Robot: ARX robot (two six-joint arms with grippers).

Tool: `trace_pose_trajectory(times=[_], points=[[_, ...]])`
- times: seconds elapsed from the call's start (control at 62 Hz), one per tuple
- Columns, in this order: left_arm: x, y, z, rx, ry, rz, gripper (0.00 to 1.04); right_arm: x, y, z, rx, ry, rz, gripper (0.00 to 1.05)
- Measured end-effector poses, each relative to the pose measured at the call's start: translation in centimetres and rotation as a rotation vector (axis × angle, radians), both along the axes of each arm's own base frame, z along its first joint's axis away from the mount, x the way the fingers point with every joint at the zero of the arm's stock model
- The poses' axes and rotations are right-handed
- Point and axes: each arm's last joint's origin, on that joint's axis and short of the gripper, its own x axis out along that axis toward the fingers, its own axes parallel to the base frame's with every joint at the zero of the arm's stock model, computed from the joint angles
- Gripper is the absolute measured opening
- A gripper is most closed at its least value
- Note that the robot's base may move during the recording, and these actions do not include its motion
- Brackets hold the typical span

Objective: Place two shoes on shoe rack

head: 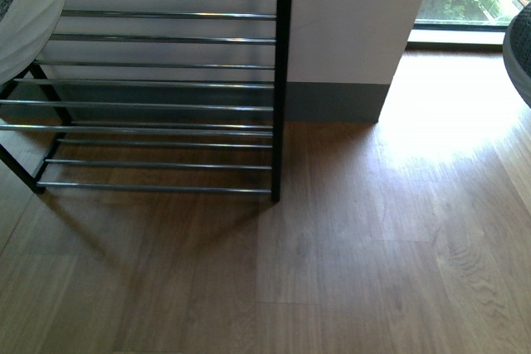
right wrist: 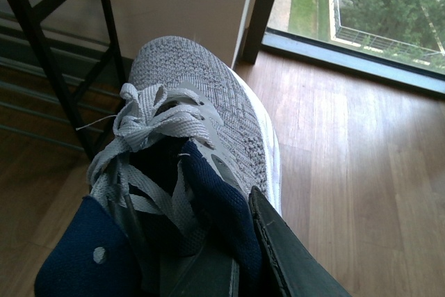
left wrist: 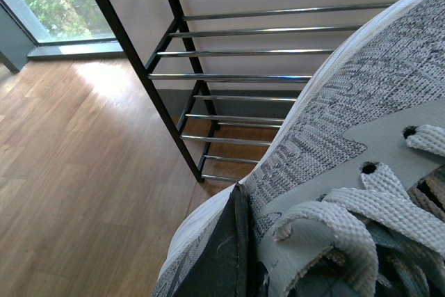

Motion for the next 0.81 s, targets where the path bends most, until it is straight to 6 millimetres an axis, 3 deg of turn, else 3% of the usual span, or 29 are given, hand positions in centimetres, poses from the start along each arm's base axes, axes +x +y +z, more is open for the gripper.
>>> trace_pose_trajectory(times=[0.806], points=[[0.02, 0.06, -0.01, -0.001, 0.0, 0.005, 0.01, -0.04, 0.05, -0.12, 0.002, 0.003, 0.005, 0.01]])
